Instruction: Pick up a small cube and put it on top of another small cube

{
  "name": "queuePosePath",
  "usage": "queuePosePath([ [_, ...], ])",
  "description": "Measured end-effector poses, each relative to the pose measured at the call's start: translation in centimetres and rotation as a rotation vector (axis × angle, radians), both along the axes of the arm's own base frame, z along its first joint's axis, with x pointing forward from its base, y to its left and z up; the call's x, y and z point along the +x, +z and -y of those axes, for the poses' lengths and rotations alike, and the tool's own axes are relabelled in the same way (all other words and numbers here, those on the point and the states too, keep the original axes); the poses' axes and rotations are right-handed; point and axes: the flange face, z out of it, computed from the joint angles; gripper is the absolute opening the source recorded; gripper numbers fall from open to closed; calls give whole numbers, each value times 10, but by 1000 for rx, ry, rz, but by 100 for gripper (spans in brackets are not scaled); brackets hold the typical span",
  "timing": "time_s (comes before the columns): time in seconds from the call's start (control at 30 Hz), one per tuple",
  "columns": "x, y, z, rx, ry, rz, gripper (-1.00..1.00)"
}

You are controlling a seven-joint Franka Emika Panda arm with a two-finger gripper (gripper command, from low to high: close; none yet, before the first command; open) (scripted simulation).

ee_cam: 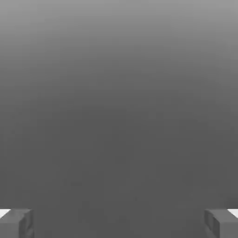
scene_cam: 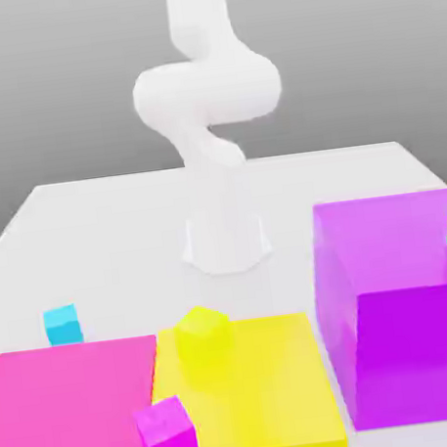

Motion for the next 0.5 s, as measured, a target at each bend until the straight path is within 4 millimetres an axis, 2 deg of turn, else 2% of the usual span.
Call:
queuePosePath([
  [0.1, 22, -59, 46, -49, 16, -90, 0],
  [0.23, 31, -137, 103, -98, 44, -206, 0],
  [0.37, 19, -215, 155, -128, 81, -323, 0],
  [0.5, -10, -291, 197, -142, 127, -437, 0],
])
